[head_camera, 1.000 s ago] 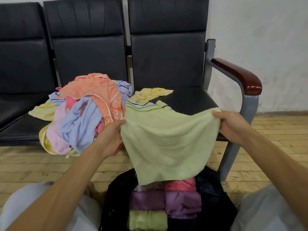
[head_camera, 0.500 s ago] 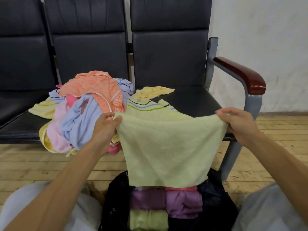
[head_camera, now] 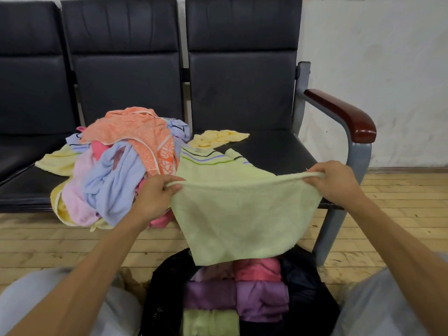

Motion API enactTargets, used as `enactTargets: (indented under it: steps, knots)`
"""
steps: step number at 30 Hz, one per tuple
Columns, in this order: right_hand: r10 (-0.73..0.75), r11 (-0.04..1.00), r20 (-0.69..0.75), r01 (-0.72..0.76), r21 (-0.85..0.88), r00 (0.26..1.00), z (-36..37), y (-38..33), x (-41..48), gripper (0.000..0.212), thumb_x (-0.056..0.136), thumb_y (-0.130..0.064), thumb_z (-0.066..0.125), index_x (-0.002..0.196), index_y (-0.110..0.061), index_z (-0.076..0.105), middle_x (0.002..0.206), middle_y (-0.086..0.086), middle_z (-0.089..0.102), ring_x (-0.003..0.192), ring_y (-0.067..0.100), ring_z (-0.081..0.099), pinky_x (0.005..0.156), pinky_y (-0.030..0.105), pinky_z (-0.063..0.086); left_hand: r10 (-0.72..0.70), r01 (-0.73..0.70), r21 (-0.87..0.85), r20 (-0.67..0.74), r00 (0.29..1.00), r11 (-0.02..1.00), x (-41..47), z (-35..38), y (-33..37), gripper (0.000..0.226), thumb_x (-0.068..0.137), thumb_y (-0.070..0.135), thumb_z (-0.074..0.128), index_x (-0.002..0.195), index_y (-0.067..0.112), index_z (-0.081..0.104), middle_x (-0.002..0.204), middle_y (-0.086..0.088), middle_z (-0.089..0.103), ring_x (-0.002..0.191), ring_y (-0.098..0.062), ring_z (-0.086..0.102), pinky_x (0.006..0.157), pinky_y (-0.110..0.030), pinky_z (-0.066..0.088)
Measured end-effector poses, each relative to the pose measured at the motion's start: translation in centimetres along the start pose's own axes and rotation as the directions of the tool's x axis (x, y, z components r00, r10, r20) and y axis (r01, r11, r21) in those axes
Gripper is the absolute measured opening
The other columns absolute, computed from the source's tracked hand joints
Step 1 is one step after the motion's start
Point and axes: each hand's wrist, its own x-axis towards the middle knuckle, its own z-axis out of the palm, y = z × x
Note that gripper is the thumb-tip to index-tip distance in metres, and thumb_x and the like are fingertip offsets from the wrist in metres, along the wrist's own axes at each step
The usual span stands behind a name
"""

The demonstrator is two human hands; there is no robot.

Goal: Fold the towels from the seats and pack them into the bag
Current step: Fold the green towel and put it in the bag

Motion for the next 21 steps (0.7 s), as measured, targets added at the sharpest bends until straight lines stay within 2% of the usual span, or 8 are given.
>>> enactTargets:
  steps: [2,5,8,10,12,16,19,21]
  knots:
    - [-0.026,1.000,-0.033,0.026,0.003,0.999,0.3,0.0,0.3,0.016,0.093,-0.016,0.064,0.102,-0.007,0.075,0.092,0.004,0.065,0.074,0.008,0.052,0.063,0.018,0.038,0.045,-0.040,0.073,-0.065,0.997,0.997,0.4,0.1,-0.8,0.017,0.094,0.001,0.056,0.090,-0.002,0.073,0.087,-0.005,0.062,0.078,-0.016,0.052,0.069,-0.013,0.041]
    - [-0.067,0.992,-0.073,0.074,0.098,0.995,0.8,-0.7,0.2,0.019,0.097,-0.014,0.055,0.101,-0.001,0.069,0.101,0.007,0.060,0.090,0.015,0.051,0.076,0.028,0.041,0.056,-0.031,0.140,-0.181,0.982,0.990,1.3,0.2,-1.9,0.019,0.096,0.005,0.055,0.084,-0.006,0.066,0.096,-0.018,0.055,0.093,-0.026,0.051,0.083,-0.028,0.035]
    - [-0.035,0.958,0.003,0.032,0.285,0.999,1.6,-1.6,-0.3,0.016,0.103,-0.019,0.042,0.106,-0.013,0.057,0.093,-0.004,0.055,0.090,0.014,0.050,0.069,0.026,0.040,0.059,-0.036,0.133,-0.173,0.983,0.990,1.2,0.5,-1.6,0.025,0.101,0.011,0.046,0.087,-0.006,0.057,0.083,-0.015,0.057,0.079,-0.026,0.050,0.063,-0.027,0.030]
    - [-0.030,0.959,0.088,0.004,0.283,0.996,2.2,-1.7,-0.4,0.018,0.105,-0.024,0.037,0.108,-0.016,0.054,0.095,-0.004,0.055,0.087,0.012,0.052,0.068,0.024,0.038,0.049,-0.034,0.089,-0.169,0.984,0.995,0.6,0.7,-1.0,0.027,0.102,0.014,0.042,0.084,-0.003,0.052,0.070,-0.006,0.050,0.064,-0.017,0.044,0.056,-0.018,0.030]
    - [-0.015,0.970,0.149,-0.022,0.242,0.989,2.9,-1.6,-0.4,0.021,0.105,-0.023,0.036,0.109,-0.014,0.054,0.099,0.000,0.057,0.090,0.016,0.053,0.069,0.028,0.038,0.049,-0.040,0.056,-0.159,0.986,0.998,0.3,0.8,-0.6,0.025,0.103,0.015,0.041,0.083,0.004,0.050,0.068,0.001,0.047,0.063,-0.010,0.042,0.056,-0.011,0.029]
    - [0.070,0.946,0.352,-0.174,0.273,0.933,3.7,-1.4,-0.5,0.023,0.103,-0.020,0.038,0.102,-0.007,0.057,0.098,0.008,0.058,0.092,0.021,0.053,0.075,0.034,0.041,-0.027,0.035,-0.235,0.036,0.999,0.971,-0.1,1.6,0.5,0.026,0.104,0.019,0.039,0.082,0.013,0.053,0.078,-0.003,0.053,0.073,-0.014,0.047,0.067,-0.021,0.036]
    - [0.055,0.864,0.565,-0.323,0.386,0.823,2.9,-2.0,-1.1,0.027,0.104,-0.018,0.043,0.098,0.000,0.062,0.091,0.009,0.064,0.080,0.015,0.060,0.069,0.026,0.048,-0.122,0.224,-0.543,0.218,0.968,0.809,-0.7,1.9,1.9,0.027,0.104,0.021,0.040,0.100,0.005,0.062,0.095,-0.012,0.065,0.087,-0.019,0.059,0.079,-0.033,0.047]
    - [0.002,0.823,0.626,-0.357,0.442,0.780,1.9,-2.4,-1.4,0.026,0.103,-0.018,0.047,0.097,-0.002,0.066,0.091,0.009,0.069,0.079,0.014,0.065,0.068,0.024,0.052,-0.155,0.312,-0.609,0.297,0.942,0.730,-0.9,1.7,2.6,0.028,0.104,0.021,0.040,0.103,0.007,0.065,0.097,-0.009,0.070,0.087,-0.017,0.065,0.080,-0.032,0.052]
